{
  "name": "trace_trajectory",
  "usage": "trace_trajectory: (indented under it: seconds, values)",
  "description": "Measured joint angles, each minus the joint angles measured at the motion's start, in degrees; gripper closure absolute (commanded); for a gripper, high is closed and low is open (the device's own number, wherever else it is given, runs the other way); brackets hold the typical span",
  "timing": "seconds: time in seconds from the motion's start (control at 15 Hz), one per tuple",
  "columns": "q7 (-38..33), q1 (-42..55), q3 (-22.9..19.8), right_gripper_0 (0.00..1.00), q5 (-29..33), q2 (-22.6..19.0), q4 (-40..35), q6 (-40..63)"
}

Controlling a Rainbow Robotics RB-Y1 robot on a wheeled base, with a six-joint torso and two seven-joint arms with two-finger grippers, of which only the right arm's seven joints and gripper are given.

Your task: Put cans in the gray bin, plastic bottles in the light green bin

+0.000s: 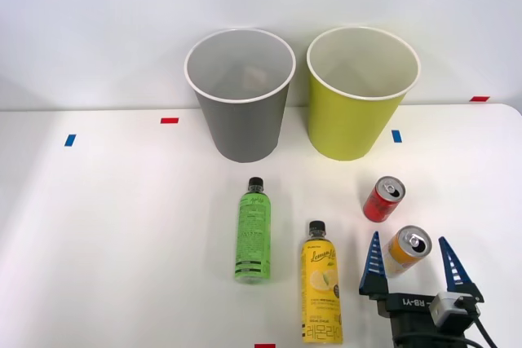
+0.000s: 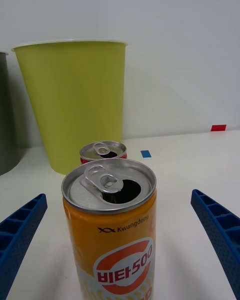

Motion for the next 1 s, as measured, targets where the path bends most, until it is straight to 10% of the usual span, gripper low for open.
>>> trace_trajectory:
  seconds: [0.47,0.53,0.6,0.67,1.0]
  values:
    - [0.9,-1.3,0.0,0.00,-0.4,0.1,0.0,1.7]
    - [1.0,-1.4,0.0,0.27,-0.5,0.0,0.0,1.8]
    - [1.2,-1.3,0.0,0.82,-0.7,-0.1,0.0,1.8]
    - [1.3,-1.3,0.1,1.00,-0.7,-0.2,0.0,1.8]
    - [1.7,-0.8,0.0,1.00,-0.4,-0.4,0.0,1.8]
